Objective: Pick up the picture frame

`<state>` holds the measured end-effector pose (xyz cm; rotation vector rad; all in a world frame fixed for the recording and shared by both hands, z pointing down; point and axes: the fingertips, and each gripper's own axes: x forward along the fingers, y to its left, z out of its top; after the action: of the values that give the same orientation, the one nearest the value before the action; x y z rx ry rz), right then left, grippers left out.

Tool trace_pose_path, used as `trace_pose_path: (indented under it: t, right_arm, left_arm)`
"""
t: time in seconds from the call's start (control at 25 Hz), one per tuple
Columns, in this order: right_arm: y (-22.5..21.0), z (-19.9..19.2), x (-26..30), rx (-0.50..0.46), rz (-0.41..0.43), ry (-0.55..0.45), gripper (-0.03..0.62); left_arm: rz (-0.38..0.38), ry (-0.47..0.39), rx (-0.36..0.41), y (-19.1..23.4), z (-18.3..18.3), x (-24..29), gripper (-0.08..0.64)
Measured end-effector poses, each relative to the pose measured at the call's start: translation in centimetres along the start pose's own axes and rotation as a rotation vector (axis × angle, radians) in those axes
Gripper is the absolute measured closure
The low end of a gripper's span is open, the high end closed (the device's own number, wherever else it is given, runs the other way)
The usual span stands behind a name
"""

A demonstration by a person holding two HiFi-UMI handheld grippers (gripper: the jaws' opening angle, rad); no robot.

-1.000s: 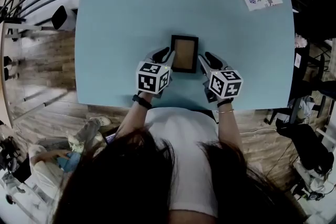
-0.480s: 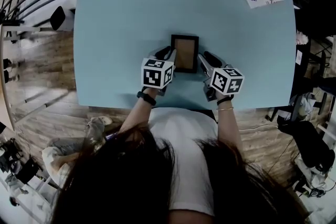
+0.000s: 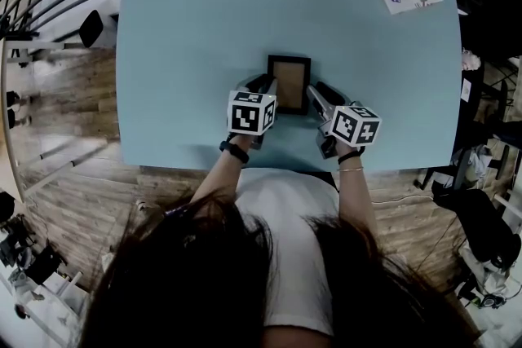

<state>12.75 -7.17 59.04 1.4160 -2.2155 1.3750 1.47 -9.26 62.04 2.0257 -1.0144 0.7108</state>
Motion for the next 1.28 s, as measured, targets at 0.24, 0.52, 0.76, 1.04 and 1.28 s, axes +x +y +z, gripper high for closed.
trace_pose_path:
  t: [0.24,0.52,0.76,1.04,1.28]
  right_arm:
    - [-0.1,-0.1,0.2,0.031,0.015,0.005,0.477]
    - [0.0,-0.1,0.3,0.050,0.028,0.004,0.477]
    - [-0.3,0.1,0.2,0.092,0.038,-0.006,0.477]
    - [0.3,-0.6,0.8,0.196,0.115,0.069,0.463]
    - [1.0,-0.9,1.6,0.304,0.205,0.164,0.426]
  left_arm:
    - [-0.001,-0.005,-0.029,0.2,0.1,0.0,0.465]
    - [-0.017,-0.010,-0.064,0.4,0.2,-0.1,0.465]
    - [-0.024,-0.006,-0.105,0.6,0.2,-0.2,0.463]
    - [-0.048,0.002,-0.138,0.8,0.3,-0.3,0.463]
    - [-0.072,0.012,-0.172,0.9,0.4,-0.2,0.463]
